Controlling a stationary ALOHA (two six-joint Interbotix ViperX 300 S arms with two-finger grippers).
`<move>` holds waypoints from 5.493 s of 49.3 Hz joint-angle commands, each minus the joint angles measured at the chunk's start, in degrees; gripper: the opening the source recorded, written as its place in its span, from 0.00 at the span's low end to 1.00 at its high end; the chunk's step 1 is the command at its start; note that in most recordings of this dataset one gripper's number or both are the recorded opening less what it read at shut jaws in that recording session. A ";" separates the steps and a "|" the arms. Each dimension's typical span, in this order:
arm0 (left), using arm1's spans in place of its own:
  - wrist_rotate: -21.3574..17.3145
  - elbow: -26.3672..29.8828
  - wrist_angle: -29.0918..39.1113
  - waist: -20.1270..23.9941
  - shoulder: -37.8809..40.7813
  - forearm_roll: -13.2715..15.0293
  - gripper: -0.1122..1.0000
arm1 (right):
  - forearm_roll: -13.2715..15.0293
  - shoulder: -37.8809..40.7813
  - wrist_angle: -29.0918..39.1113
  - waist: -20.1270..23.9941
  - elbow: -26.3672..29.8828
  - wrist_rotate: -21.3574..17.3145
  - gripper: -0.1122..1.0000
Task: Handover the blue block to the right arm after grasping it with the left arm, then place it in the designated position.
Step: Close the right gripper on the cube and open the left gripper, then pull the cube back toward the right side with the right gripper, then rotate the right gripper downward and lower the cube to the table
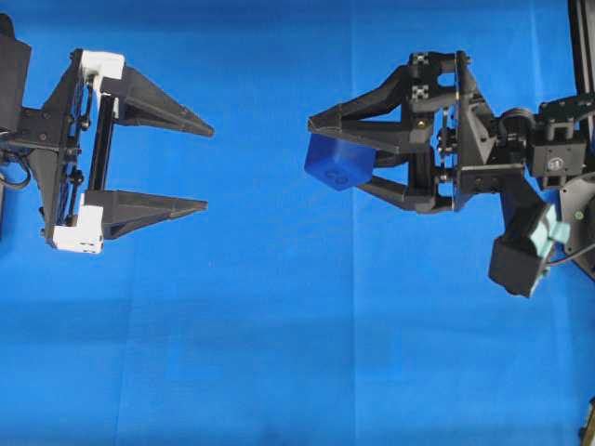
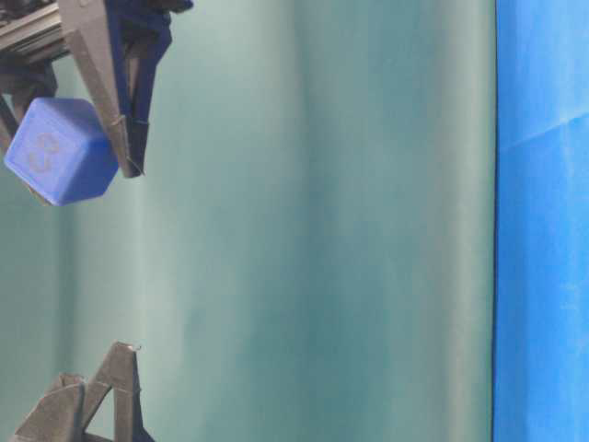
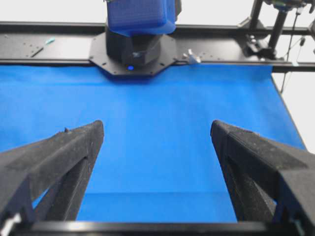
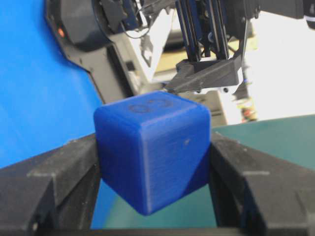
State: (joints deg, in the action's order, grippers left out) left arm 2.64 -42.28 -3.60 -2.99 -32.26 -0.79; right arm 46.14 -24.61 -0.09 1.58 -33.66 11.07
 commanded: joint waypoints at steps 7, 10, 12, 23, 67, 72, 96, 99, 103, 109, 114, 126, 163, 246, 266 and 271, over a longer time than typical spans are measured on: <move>-0.09 0.62 -0.26 0.26 -1.67 0.00 0.94 | -2.02 -1.14 -0.18 0.44 0.62 -12.04 0.58; 0.00 0.62 -0.26 0.26 -1.67 0.00 0.94 | -2.46 -1.14 -0.18 0.53 0.62 -16.52 0.58; 0.00 0.62 -0.18 0.26 -1.67 0.09 0.94 | -2.72 -1.14 -0.18 0.62 0.62 -19.78 0.58; 0.00 0.62 0.35 0.26 -1.67 0.09 0.94 | -3.16 -1.58 0.97 0.70 0.62 -37.62 0.58; -0.09 0.79 0.70 0.26 -1.49 0.09 0.94 | -3.25 -3.25 7.38 0.79 0.88 -55.28 0.58; 0.00 0.79 0.70 0.26 -1.49 0.00 0.94 | -3.25 -3.25 7.47 0.79 0.88 -55.28 0.58; 0.00 0.88 0.70 0.26 -1.41 0.00 0.94 | -3.16 -3.34 7.56 0.88 0.88 -55.28 0.58; 0.00 0.88 0.70 0.26 -1.41 0.00 0.94 | -3.25 -3.25 7.56 0.97 0.88 -55.37 0.58; 0.00 0.88 0.70 0.26 -1.41 0.09 0.94 | -3.25 -3.25 7.56 1.05 0.88 -55.37 0.58; 0.00 0.88 0.70 0.26 -1.41 0.09 0.94 | -3.25 -3.34 8.00 1.14 0.88 -55.37 0.58; 0.00 0.88 0.70 0.26 -1.41 0.09 0.94 | -3.25 -3.25 8.53 1.32 0.88 -55.46 0.58; 0.00 0.97 0.70 0.26 -1.32 0.00 0.94 | -3.43 -3.25 11.07 2.90 0.88 -55.81 0.58; 0.00 0.97 0.70 0.26 -1.32 0.00 0.94 | -12.13 -2.46 29.36 8.17 1.14 -55.55 0.58; -0.09 0.88 0.70 0.26 -1.32 0.00 0.94 | -12.13 32.87 6.33 3.16 7.56 -58.80 0.58; -0.18 0.70 0.88 0.26 -1.23 0.00 0.94 | -13.71 42.98 1.49 2.37 11.51 -58.97 0.58; -0.18 0.79 0.88 0.26 -1.23 0.09 0.94 | -14.24 44.38 0.70 2.29 12.13 -58.97 0.58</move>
State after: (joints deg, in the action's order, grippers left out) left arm 2.55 -42.36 -2.46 -2.99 -32.43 -0.79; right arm 32.34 20.21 1.67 3.96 -23.03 -47.72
